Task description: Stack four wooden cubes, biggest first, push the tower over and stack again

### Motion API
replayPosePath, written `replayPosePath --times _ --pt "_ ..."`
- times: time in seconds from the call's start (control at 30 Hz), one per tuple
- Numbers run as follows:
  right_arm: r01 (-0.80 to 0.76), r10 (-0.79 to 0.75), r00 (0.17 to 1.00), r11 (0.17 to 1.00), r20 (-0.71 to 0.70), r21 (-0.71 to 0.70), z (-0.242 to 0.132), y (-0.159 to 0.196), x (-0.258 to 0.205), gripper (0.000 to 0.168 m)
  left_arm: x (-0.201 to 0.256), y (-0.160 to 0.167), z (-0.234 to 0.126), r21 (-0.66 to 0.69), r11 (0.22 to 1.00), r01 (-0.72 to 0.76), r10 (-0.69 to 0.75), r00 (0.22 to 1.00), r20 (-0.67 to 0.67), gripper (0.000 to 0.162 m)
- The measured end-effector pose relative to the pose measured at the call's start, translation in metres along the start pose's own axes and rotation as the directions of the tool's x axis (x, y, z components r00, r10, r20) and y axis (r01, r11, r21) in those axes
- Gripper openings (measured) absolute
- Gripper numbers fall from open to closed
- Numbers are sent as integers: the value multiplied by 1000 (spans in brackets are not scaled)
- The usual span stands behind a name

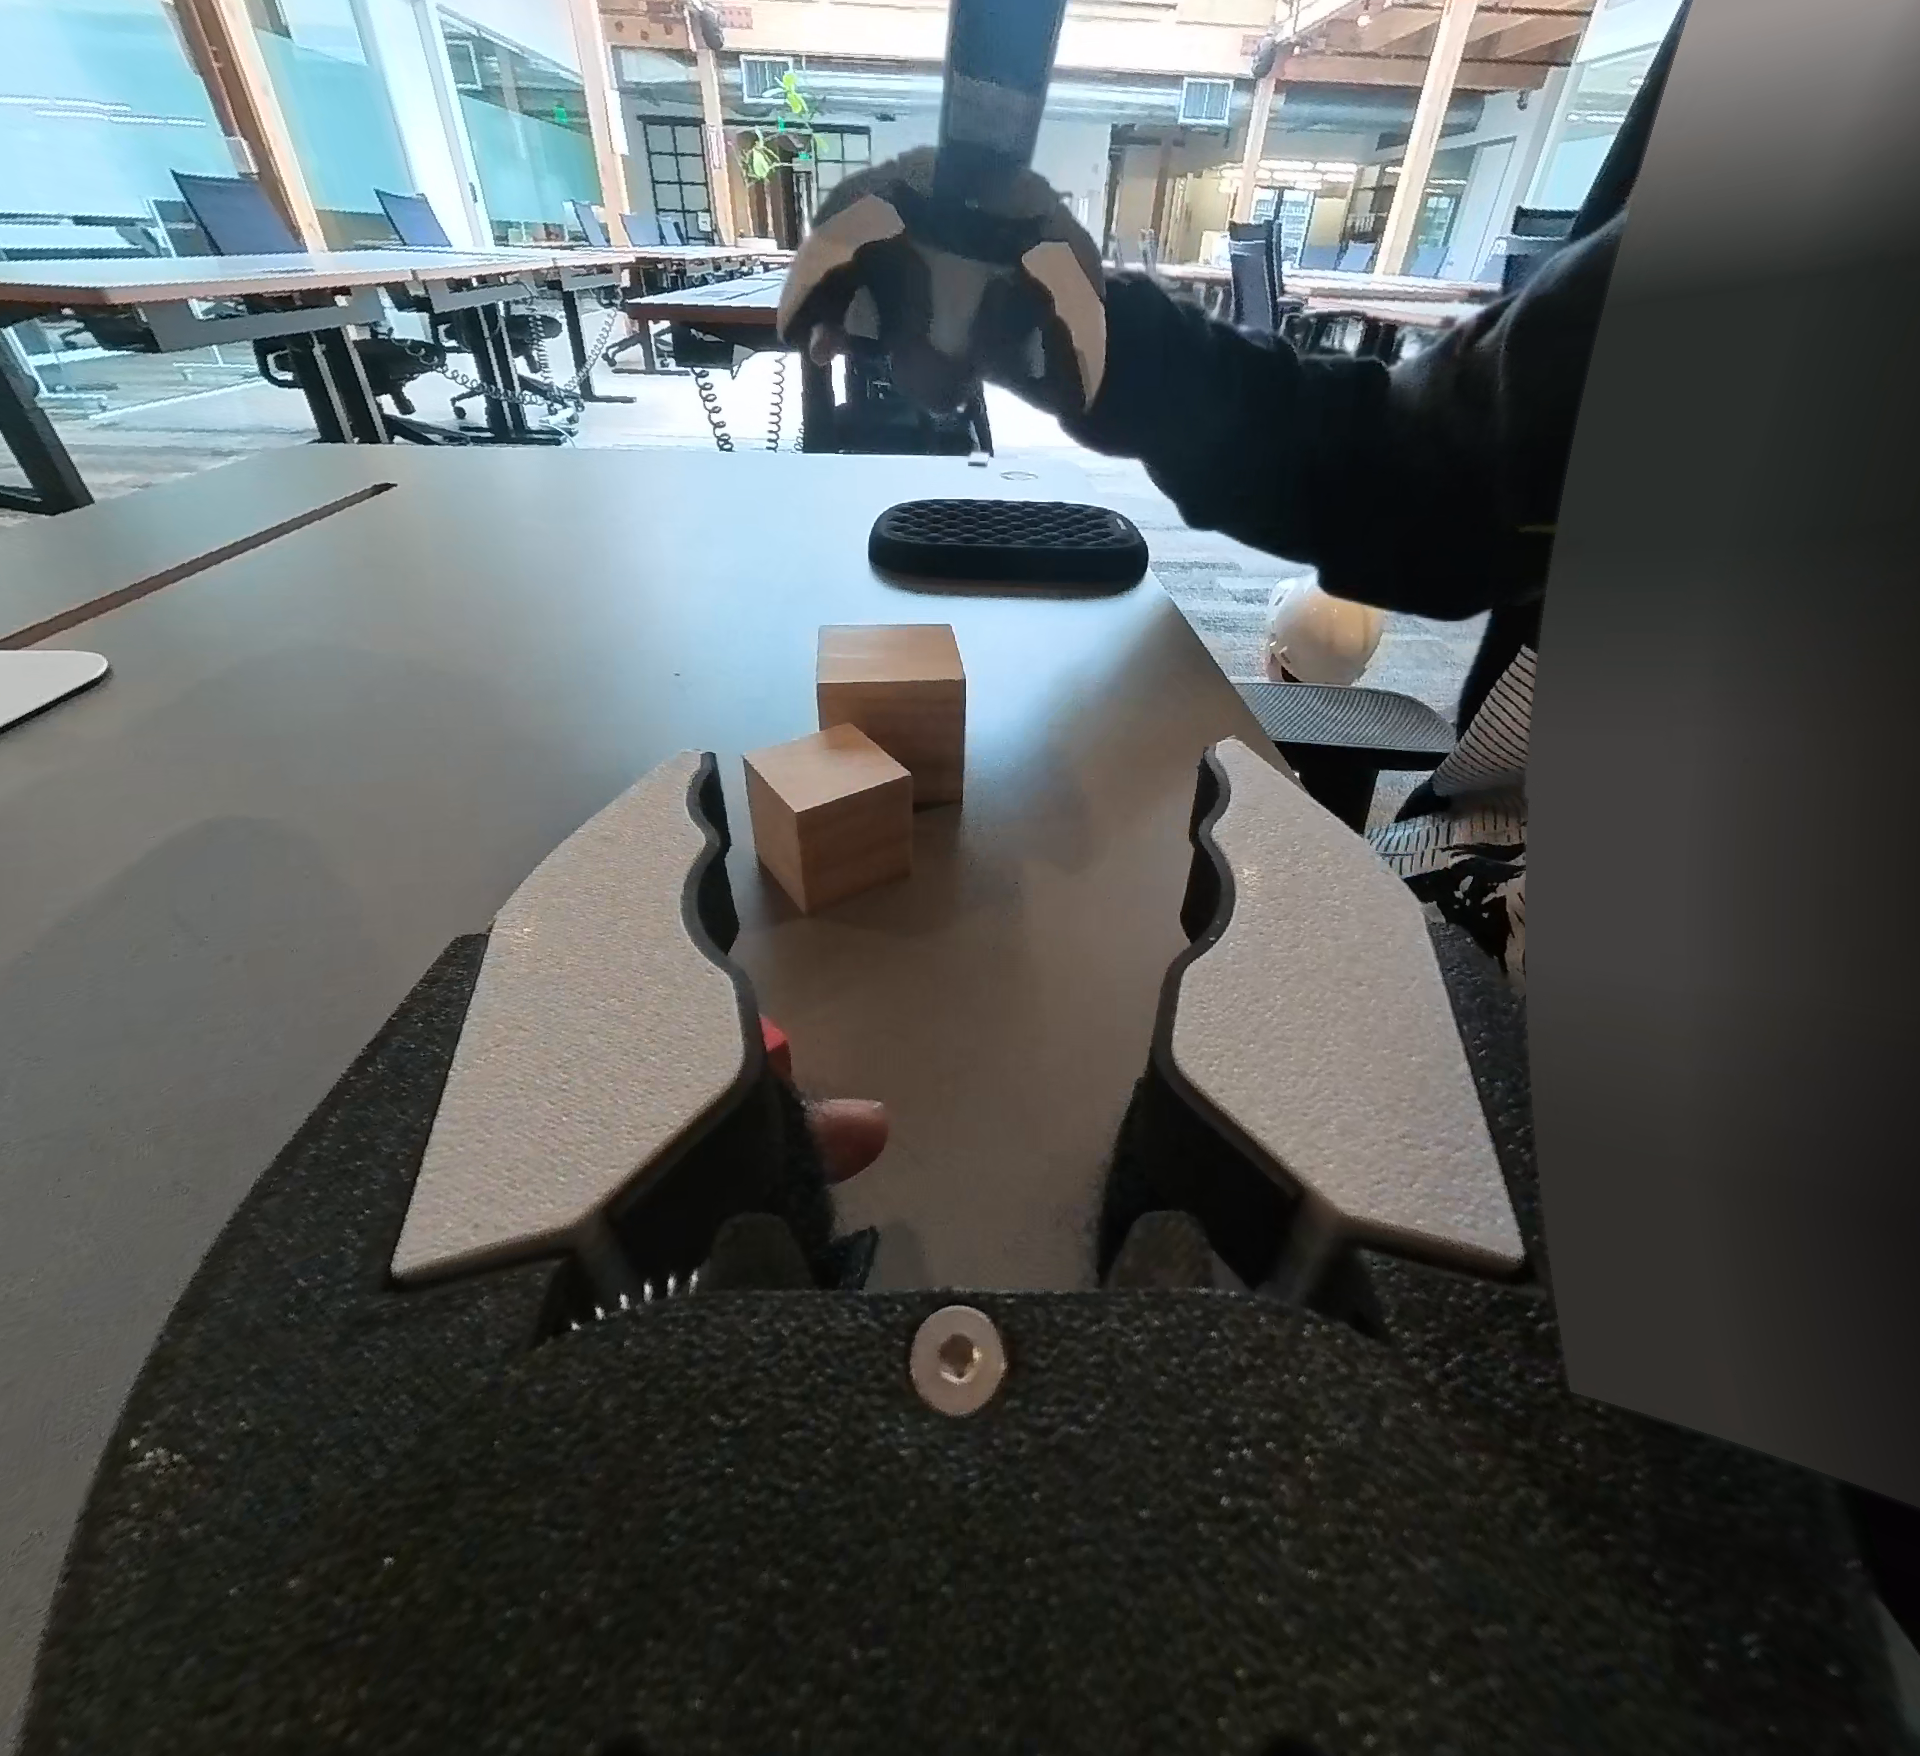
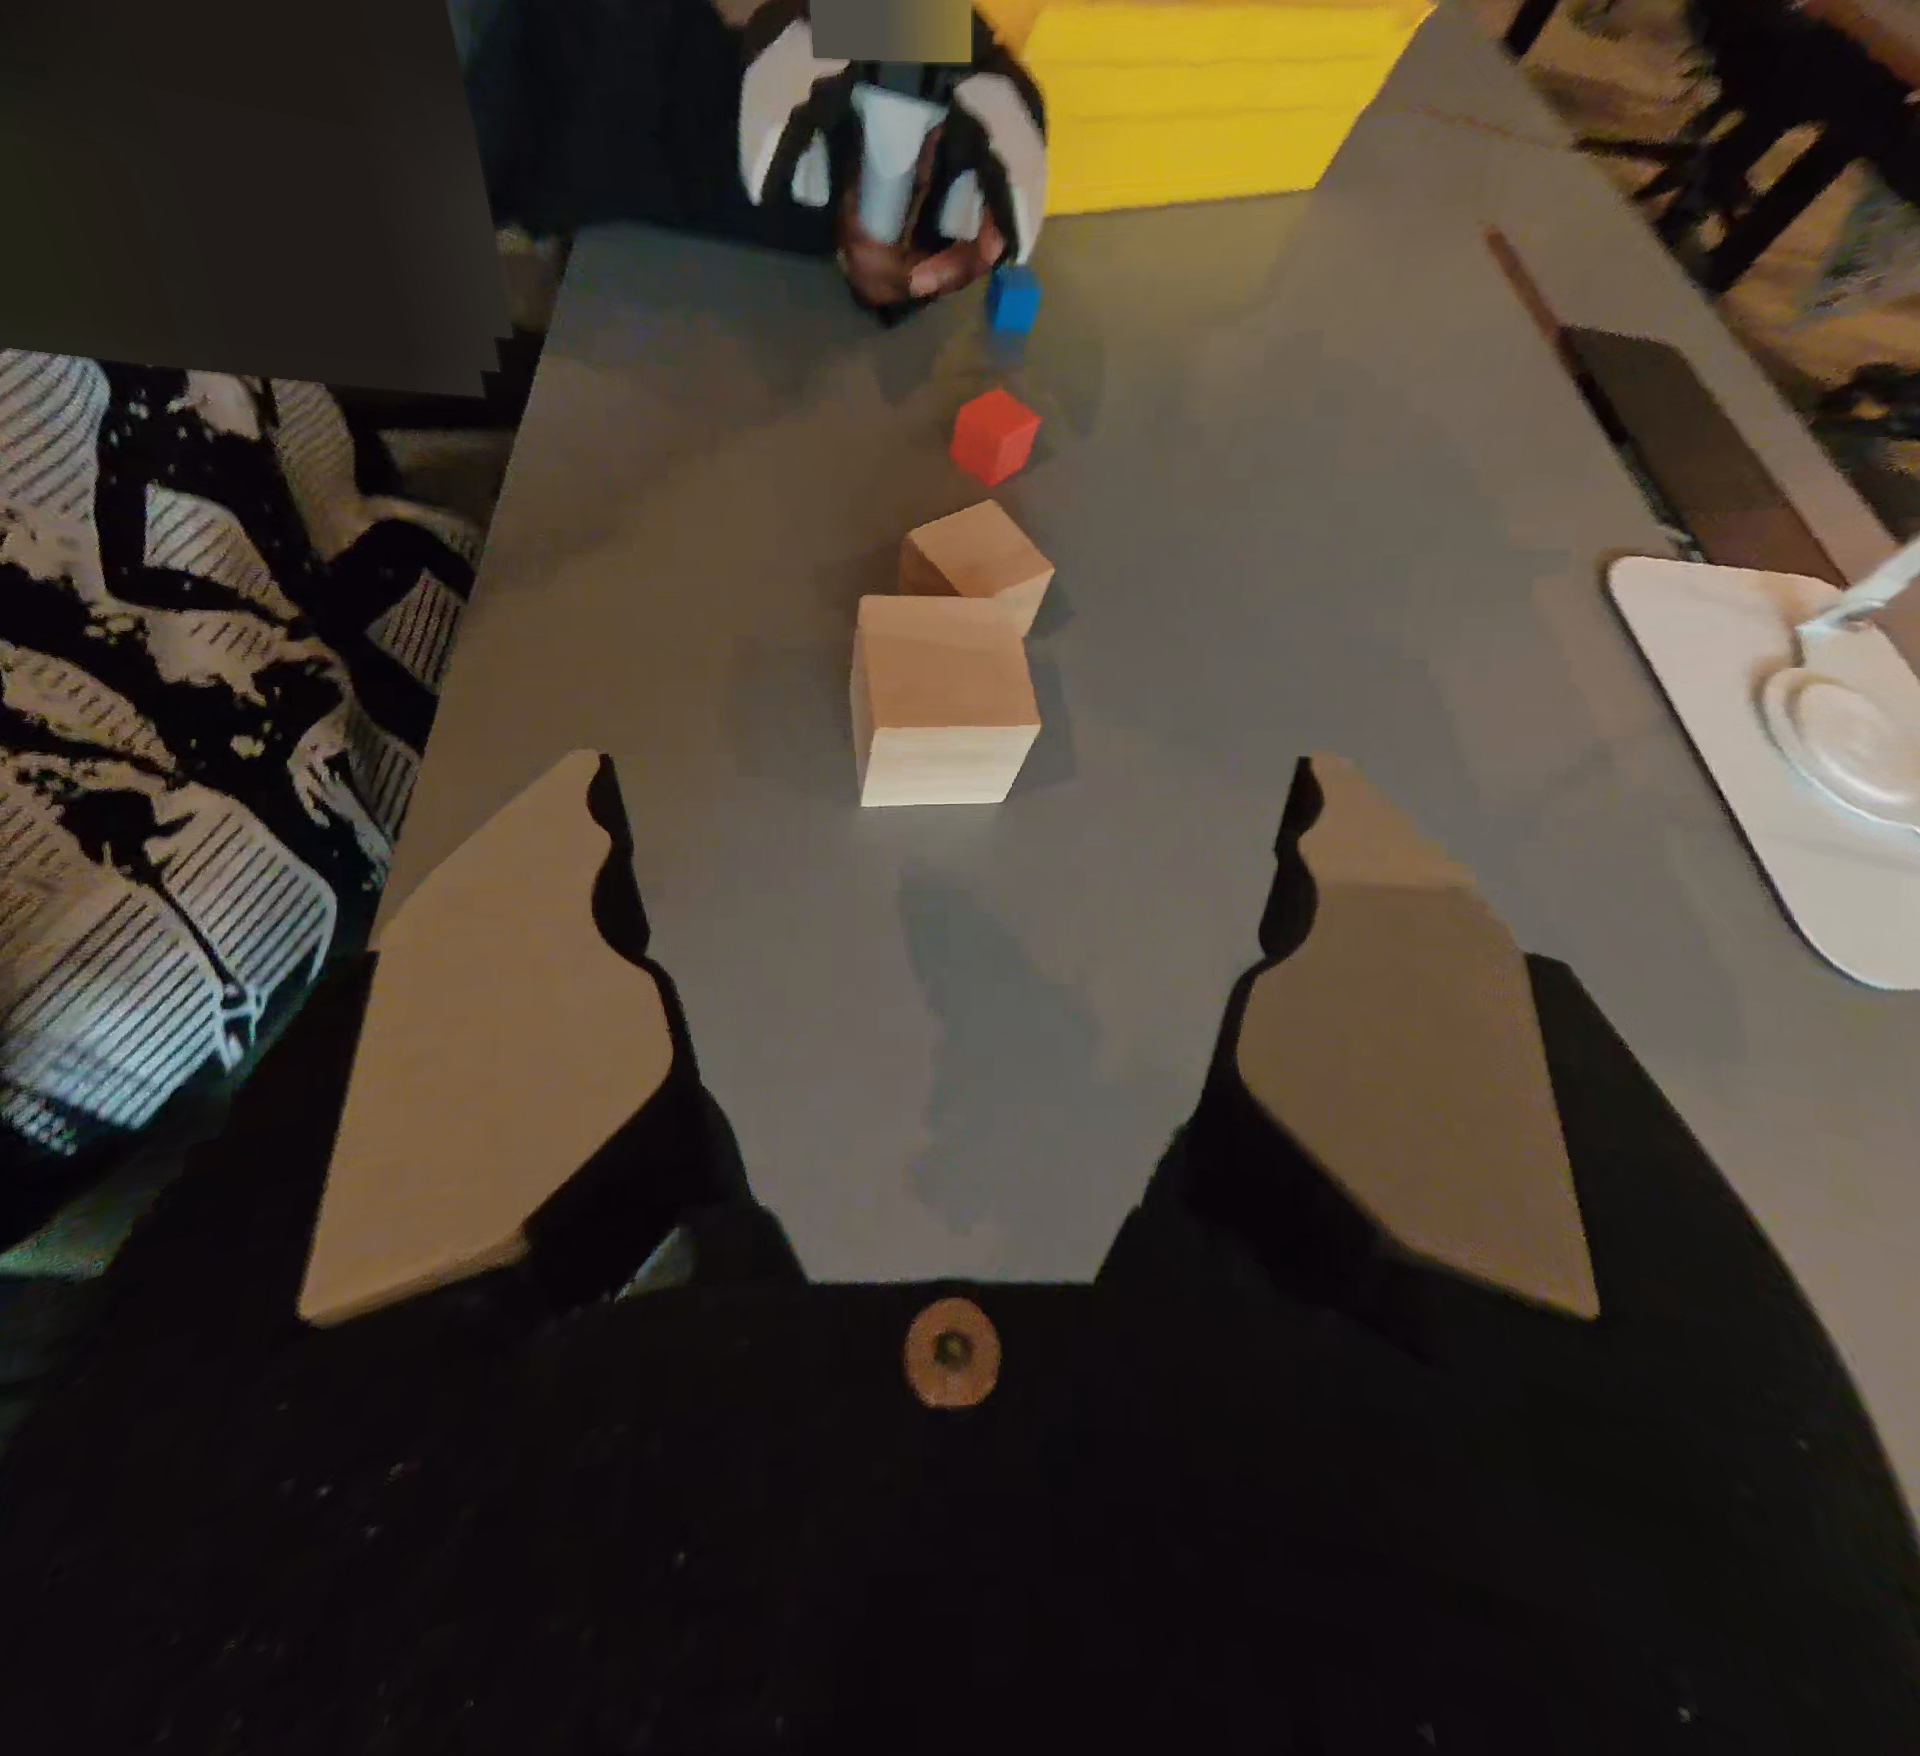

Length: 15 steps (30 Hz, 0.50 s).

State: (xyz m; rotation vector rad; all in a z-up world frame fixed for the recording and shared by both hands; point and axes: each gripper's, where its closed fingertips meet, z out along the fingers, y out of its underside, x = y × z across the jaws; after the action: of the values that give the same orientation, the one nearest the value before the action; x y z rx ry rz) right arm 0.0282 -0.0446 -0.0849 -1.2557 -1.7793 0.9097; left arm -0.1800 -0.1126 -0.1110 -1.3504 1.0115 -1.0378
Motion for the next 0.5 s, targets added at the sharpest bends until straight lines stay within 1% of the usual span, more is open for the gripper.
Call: replayPosePath --times 0.13,0.27,0.37,0.5 --pt "-71 84 994 983 -69 167 -26 3 4 119 0 0 0 0 1000 -7 7 1000 5 86" --pt "-101 147 982 941 -121 322 -53 9 6 115 -1 -1 0 5 1000 -7 7 1000 12 88" --pt "-78 154 974 917 -164 392 -68 20 5 114 -1 0 0 0 1000 -9 9 1000 16 90" --pt "-93 187 964 903 -189 419 -76 41 3 119 -1 0 0 -4 1000 -8 8 1000 17 91"
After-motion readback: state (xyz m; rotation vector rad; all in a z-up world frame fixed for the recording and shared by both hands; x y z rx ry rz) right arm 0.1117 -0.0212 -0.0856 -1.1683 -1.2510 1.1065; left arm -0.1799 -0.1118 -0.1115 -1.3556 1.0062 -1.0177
